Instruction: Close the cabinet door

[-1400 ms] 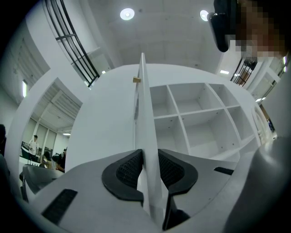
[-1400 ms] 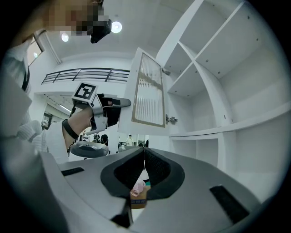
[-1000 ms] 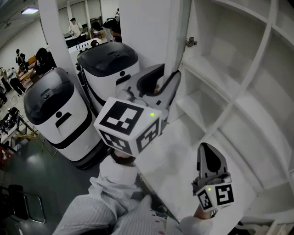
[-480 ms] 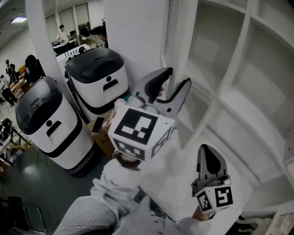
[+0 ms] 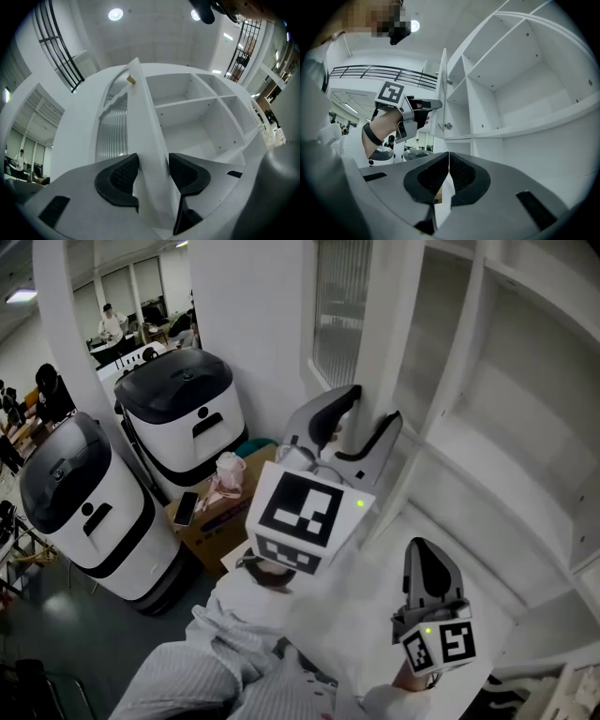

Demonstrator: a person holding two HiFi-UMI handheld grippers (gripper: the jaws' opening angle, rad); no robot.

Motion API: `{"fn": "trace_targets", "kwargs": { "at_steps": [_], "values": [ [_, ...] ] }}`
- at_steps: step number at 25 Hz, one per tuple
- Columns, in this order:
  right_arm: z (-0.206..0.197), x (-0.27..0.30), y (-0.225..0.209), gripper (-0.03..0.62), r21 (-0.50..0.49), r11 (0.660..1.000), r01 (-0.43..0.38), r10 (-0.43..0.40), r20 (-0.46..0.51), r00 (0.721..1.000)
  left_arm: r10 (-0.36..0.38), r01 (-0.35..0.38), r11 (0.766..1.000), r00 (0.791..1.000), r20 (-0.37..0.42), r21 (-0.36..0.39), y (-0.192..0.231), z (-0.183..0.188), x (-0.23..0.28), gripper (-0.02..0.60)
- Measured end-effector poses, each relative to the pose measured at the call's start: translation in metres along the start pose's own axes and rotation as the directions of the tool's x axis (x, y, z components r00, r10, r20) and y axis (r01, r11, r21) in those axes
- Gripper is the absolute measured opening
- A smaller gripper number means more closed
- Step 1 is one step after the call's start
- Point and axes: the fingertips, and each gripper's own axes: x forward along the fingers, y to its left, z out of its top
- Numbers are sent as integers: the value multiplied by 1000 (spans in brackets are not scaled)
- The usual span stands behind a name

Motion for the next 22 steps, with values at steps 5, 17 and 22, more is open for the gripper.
{"fn": "trace_targets", "kwargs": {
  "at_steps": [5,17,22],
  "values": [
    [-1,2,-8,14,-3,1000,6,-6,0,1000,-63,63,997,998,2,-36,-10,-3,15,206],
    [-6,6,-26,14,4,999,39,-39,-3,999,-97,97,995,995,25,-2,-22,-9,47,201],
    [-10,6,-35,14,15,998,58,-58,-3,998,-99,98,995,995,33,17,-27,-13,60,199]
  ]
}}
